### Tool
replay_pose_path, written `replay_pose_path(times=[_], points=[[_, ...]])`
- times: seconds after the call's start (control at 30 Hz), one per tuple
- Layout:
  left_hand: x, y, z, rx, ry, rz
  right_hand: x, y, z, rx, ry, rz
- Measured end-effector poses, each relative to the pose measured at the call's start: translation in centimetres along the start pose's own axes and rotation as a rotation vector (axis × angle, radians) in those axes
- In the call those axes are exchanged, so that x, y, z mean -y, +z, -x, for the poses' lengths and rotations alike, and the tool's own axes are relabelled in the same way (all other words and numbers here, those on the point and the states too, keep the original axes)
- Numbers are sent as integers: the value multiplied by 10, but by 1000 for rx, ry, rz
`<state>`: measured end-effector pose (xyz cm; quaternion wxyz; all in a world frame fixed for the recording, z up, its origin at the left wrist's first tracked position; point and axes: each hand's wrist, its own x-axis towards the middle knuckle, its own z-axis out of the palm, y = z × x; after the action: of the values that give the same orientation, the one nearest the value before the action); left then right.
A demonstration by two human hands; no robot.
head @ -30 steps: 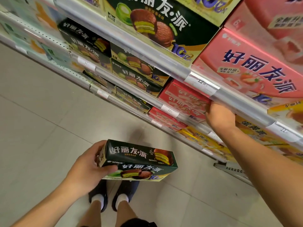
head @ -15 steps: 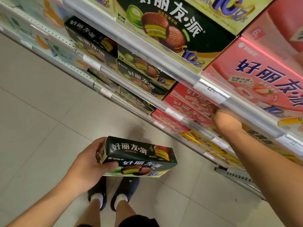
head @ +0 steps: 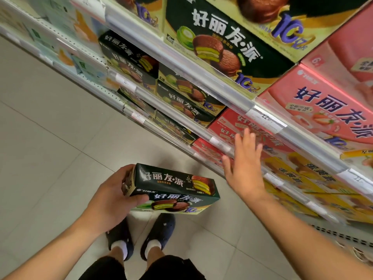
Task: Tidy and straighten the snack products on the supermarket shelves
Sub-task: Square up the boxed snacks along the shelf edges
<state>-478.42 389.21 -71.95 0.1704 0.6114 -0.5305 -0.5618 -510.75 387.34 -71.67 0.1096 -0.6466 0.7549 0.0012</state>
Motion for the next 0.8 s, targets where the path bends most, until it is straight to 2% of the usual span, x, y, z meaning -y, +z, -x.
replay_pose_path(times=[0.07, 0.17, 0.27, 0.33, 0.43, 0.6, 0.73, 0.8], points=[[-1, -17, 4, -2, -8, -1, 35, 2, 20, 66, -101, -157], [3, -50, 4, 8, -7, -10, 87, 4, 33, 282, -262, -342], [12, -92, -4, -11, -47, 13, 133, 7, 30, 473, -320, -337], [21, -125, -12, -20, -55, 39, 162, 8, 19, 512, -338, -259], [33, -178, -29, 36, -54, 44, 210, 12, -2, 507, -329, -170], [46, -256, -62, 80, -28, 36, 285, 10, -45, 495, -269, -157], [34, -295, -98, 66, 58, -8, 326, 1, -78, 298, -166, -298], [22, -304, -119, -9, 67, -73, 338, -4, -97, 146, -158, -285]])
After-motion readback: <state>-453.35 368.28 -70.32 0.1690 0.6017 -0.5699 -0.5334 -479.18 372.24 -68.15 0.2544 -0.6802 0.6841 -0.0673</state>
